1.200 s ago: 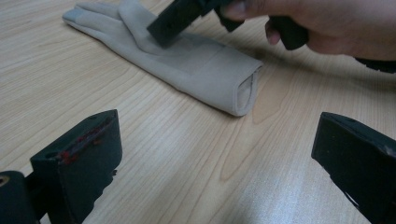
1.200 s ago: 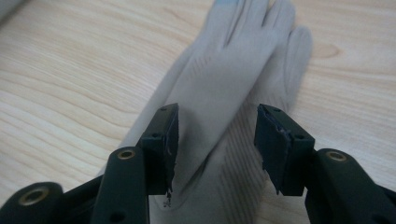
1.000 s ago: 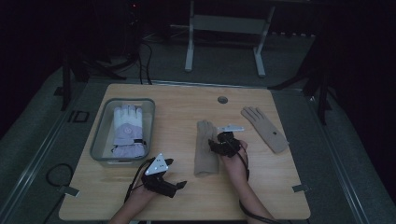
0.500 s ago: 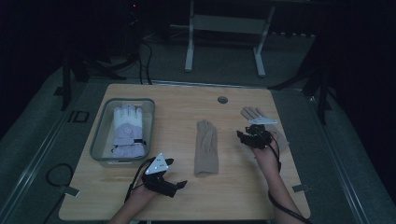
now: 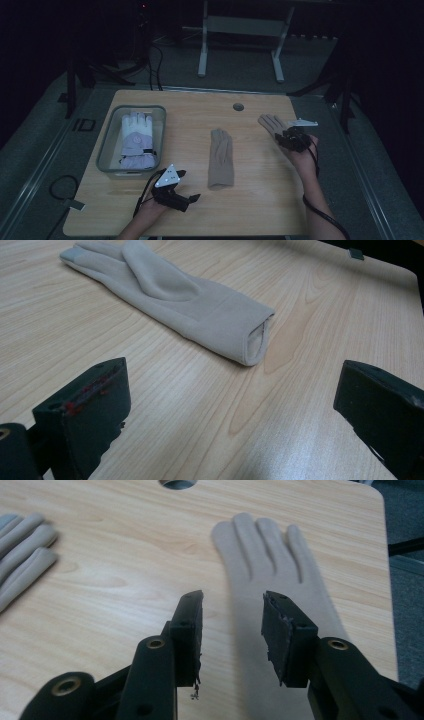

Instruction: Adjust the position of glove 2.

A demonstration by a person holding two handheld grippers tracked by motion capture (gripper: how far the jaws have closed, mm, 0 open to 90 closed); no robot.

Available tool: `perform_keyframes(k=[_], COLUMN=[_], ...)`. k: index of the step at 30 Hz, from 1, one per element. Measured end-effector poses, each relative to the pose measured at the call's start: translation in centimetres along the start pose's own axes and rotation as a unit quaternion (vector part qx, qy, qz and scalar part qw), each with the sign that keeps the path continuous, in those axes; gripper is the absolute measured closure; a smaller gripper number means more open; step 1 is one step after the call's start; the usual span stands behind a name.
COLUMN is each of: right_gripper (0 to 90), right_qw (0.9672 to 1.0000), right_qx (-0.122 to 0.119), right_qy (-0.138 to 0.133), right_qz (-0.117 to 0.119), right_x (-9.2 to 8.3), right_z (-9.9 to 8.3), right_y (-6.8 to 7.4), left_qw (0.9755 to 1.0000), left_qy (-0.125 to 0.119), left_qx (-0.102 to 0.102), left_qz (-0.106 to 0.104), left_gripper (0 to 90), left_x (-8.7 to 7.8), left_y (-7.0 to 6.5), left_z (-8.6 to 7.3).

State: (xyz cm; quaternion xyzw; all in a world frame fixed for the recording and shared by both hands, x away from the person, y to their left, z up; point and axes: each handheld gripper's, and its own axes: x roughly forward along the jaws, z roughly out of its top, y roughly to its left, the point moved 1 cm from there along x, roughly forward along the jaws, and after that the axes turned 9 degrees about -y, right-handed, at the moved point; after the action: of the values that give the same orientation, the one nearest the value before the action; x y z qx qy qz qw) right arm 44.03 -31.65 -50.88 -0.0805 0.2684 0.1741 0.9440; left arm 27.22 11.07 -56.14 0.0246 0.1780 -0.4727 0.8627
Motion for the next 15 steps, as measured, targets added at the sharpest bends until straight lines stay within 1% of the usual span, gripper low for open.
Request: perform_keyframes(k=[1,4,5,7,8,9,10,12,14,15], right_gripper=[59.5,57.7,56.6,56.1,54.8,54.6,54.3,52.9,51.5,51.2], right_qw=[1.0,1.0,0.9999,0.9997,0.9997,0.9995,0.9994,0.9995,0.9991,0.9991], right_qx=[0.0,0.003,0.001,-0.005,-0.007,-0.017,-0.02,-0.018,-0.025,-0.022], right_qy=[0.002,0.001,0.009,0.014,0.016,0.017,0.017,0.018,0.021,0.024], right_qz=[-0.004,-0.006,-0.014,-0.019,-0.019,-0.022,-0.02,-0.016,-0.025,-0.029], right_x=[0.1,0.4,0.8,1.1,1.3,1.4,1.6,1.9,2.3,2.4], right_z=[0.0,-0.2,-0.4,-0.6,-0.7,-0.8,-0.9,-1.2,-1.5,-1.6], right_y=[-0.3,-0.9,-1.4,-1.9,-2.0,-2.1,-2.3,-2.5,-2.8,-2.9], left_qw=[1.0,1.0,1.0,1.0,1.0,1.0,1.0,1.0,1.0,1.0], left_qy=[-0.001,-0.003,-0.002,0.0,-0.001,-0.003,-0.004,-0.002,-0.005,-0.006], left_qx=[-0.001,-0.004,-0.004,-0.002,-0.004,-0.006,-0.008,0.001,-0.003,-0.005], left_qz=[0.0,0.0,0.0,0.0,0.0,0.0,-0.002,-0.001,-0.003,-0.003], left_gripper=[1.8,1.8,1.8,1.8,1.8,1.8,1.8,1.8,1.8,1.8], left_x=[-0.1,-0.1,-0.1,-0.1,-0.1,-0.1,-0.1,-0.1,-0.2,-0.2], left_y=[0.1,0.1,0.1,0.1,0.1,0.1,0.1,-0.1,0.0,0.0], left_z=[0.0,0.0,-0.1,-0.1,0.0,0.0,0.0,0.0,0.0,0.0])
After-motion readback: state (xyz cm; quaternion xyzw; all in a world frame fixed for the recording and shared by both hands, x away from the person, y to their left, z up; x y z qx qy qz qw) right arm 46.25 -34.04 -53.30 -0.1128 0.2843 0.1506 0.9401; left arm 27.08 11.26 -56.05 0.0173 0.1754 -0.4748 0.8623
